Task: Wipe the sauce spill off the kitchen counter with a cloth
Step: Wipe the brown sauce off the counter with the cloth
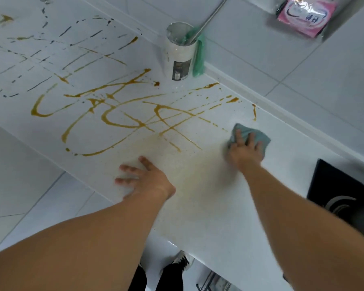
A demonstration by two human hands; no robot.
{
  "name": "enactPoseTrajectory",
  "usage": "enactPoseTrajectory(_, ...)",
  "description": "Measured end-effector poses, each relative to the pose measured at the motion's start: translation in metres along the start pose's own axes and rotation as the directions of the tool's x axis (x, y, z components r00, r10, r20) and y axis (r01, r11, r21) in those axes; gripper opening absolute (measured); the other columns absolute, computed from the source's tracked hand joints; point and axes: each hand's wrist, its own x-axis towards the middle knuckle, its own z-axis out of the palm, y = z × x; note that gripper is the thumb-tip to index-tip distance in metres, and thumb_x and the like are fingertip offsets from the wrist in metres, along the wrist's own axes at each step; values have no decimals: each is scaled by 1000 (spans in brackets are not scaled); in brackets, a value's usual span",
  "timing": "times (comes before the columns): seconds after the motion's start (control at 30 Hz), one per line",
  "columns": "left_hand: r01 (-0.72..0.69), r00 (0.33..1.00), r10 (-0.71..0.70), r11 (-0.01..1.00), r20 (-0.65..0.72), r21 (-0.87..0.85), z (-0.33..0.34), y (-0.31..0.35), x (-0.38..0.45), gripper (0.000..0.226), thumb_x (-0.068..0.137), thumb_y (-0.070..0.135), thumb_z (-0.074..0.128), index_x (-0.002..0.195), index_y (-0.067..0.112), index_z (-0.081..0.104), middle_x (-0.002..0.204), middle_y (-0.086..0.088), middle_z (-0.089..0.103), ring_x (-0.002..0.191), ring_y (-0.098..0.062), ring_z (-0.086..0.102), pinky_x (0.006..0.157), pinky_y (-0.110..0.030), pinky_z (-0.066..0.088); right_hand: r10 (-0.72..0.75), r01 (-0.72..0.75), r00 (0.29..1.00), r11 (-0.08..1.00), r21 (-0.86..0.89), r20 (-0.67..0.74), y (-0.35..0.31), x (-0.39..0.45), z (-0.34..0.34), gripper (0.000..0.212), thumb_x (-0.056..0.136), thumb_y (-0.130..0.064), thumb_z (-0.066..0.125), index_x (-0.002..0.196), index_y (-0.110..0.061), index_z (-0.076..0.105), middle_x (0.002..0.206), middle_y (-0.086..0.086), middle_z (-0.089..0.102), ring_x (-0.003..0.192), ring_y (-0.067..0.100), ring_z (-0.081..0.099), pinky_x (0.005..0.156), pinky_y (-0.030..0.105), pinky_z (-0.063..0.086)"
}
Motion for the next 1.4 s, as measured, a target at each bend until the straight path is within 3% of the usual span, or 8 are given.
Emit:
enactPoseTrajectory(0.3,36,998,-33,998,51,-54,-7,4,-4,142,79,62,75,152,13,-37,151,-44,-33,140,-73,-11,109,-79,20,-617,614,787,783,-97,-6,-14,-131,84,61,101,-40,41,162,-42,33,170,16,27,155,51,21,123,63,21)
enactPoseTrajectory(0.43,-10,999,12,999,37,-47,-1,1,2,138,81,57,73,152,10,-36,147,-47,-35,138,-73,-15,108,-80,18,-110,116,989,991,64,-94,34,-10,7,63,109,-35,42,165,-42,16,175,15,3,159,43,5,130,47,7)
enactPoseTrajectory(0.57,-23,999,24,999,25,-27,2,-3,2,141,79,59,74,152,7,-35,147,-49,-33,140,-71,-16,108,-81,17,195,-186,980,963,194,-32,14,49,-28,70,103,-49,31,165,-46,-3,175,3,-15,161,33,-10,129,52,-3)
enactPoseTrajectory(0.67,-34,999,34,999,23,9,1,2,2,144,77,63,74,152,5,-35,147,-49,-31,141,-70,-16,108,-80,18,118,-94,985,978,184,-124,-8,72,-39,70,103,-47,30,166,-42,1,176,4,-9,161,32,-7,128,53,-3)
enactPoseTrajectory(0.87,-17,999,17,1000,44,12,-6,5,-6,146,77,65,76,152,10,-36,148,-45,-37,141,-70,-16,111,-76,22,-445,439,889,895,-73,-106,-29,71,-23,60,108,-41,23,166,-42,7,176,1,1,161,28,-2,130,45,1)
enactPoseTrajectory(1.0,-26,999,28,998,45,-49,-6,-2,-11,147,76,62,81,154,17,-36,150,-37,-41,141,-69,-18,111,-75,29,-177,213,960,965,153,-219,50,66,-35,59,106,-39,36,163,-48,24,175,3,11,159,29,11,131,43,11)
enactPoseTrajectory(1.13,-56,998,57,997,11,-50,-4,-3,-9,145,74,61,82,156,20,-32,151,-35,-42,141,-69,-18,108,-77,32,87,-66,981,990,122,-175,81,71,-40,62,109,-35,23,168,-32,4,176,9,0,162,30,-1,130,42,-2)
enactPoseTrajectory(1.4,-53,999,52,996,-18,-78,0,-5,-10,141,77,58,81,156,23,-30,152,-31,-43,143,-65,-19,107,-77,34,-308,310,907,950,-37,-288,-7,85,-38,63,110,-34,25,168,-30,0,176,9,0,161,33,-1,130,51,-1)
